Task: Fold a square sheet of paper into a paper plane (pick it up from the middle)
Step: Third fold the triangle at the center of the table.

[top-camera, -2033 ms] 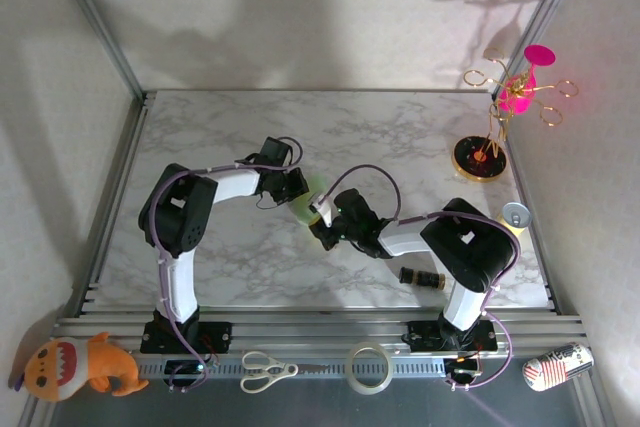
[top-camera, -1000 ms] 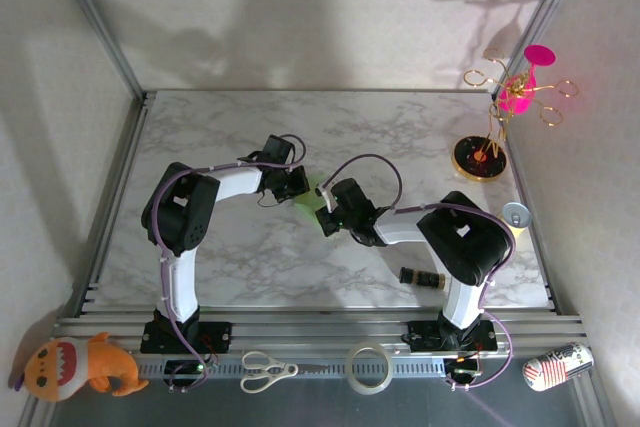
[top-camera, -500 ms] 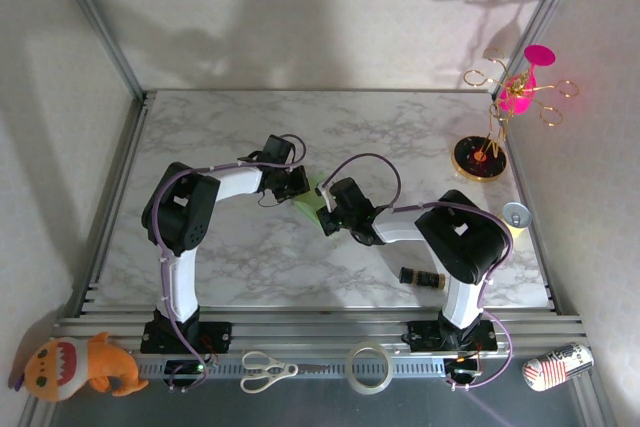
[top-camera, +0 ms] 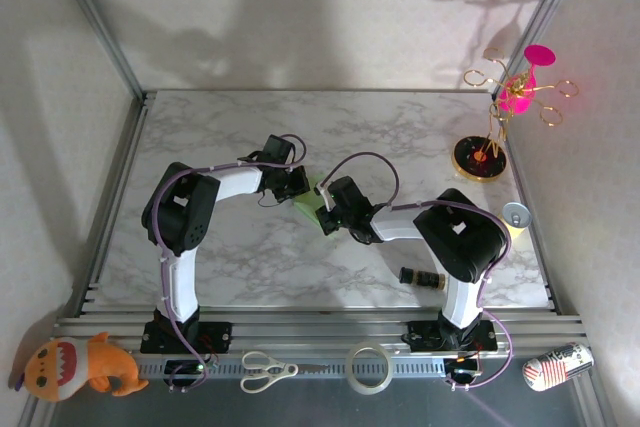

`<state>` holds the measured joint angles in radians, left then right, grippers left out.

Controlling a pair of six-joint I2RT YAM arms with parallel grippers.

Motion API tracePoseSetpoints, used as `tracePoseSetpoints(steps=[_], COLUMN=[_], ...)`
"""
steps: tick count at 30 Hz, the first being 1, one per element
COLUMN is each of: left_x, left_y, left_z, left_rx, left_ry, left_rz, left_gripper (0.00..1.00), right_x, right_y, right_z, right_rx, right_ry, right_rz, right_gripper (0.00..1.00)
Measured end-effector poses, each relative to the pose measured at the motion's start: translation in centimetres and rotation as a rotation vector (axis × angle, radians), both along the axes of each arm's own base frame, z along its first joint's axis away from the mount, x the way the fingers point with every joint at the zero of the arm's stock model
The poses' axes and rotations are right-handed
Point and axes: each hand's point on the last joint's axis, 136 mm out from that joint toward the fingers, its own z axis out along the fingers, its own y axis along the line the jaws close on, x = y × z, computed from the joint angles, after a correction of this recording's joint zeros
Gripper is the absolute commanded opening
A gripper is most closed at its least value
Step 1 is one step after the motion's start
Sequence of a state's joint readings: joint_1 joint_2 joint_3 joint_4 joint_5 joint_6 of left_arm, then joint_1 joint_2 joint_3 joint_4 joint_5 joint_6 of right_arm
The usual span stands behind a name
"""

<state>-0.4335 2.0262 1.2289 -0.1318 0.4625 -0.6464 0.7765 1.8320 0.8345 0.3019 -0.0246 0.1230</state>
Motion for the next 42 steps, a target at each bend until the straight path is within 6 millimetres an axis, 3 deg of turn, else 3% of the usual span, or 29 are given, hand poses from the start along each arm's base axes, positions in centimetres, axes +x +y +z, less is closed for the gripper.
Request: tracePoseSetpoints(steps=[12, 19, 21, 26, 28, 30, 36, 42], left_x=[0.1, 0.1, 0.4, 0.3, -0.3, -1.3, -5.3, -6.0], left_y=[0.0, 0.3, 0.6, 1.3, 1.3, 1.3, 0.6, -0.2], left_z=[0.1, 0.7, 1.9, 7.2, 8.1, 7.6, 3.7, 3.2], left_rx=[-0.001, 0.015, 0.012, -0.064, -0.108, -0.147, -0.208, -0.265], left_ry=[-0.001, -0.001, -0.023, -0.12, -0.137, -0.116, 0.022, 0.054], left_rz=[0.0, 0.017, 0.037, 0.106, 0.127, 0.146, 0.175, 0.19], left_gripper=[0.04, 0.13, 0.16, 0.17, 0.15, 0.14, 0.12, 0.11], right_x=[0.2, 0.4, 0.4, 0.6, 0.6, 0.7, 0.7, 0.8], right_y=[0.0, 0.2, 0.3, 0.4, 0.5, 0.5, 0.5, 0.6], right_z=[0.0, -0.1, -0.1, -0.1, -0.1, -0.1, -0.1, -0.1], right_rx=[-0.006, -0.005, -0.004, -0.005, -0.004, -0.004, -0.003, -0.002], right_ry=[0.0, 0.0, -0.001, -0.001, -0.001, -0.001, -0.001, 0.0], right_rz=[-0.004, -0.004, -0.004, -0.004, -0.004, -0.004, -0.004, -0.004], right_gripper=[0.08, 0.08, 0.08, 0.08, 0.08, 0.08, 0.08, 0.08])
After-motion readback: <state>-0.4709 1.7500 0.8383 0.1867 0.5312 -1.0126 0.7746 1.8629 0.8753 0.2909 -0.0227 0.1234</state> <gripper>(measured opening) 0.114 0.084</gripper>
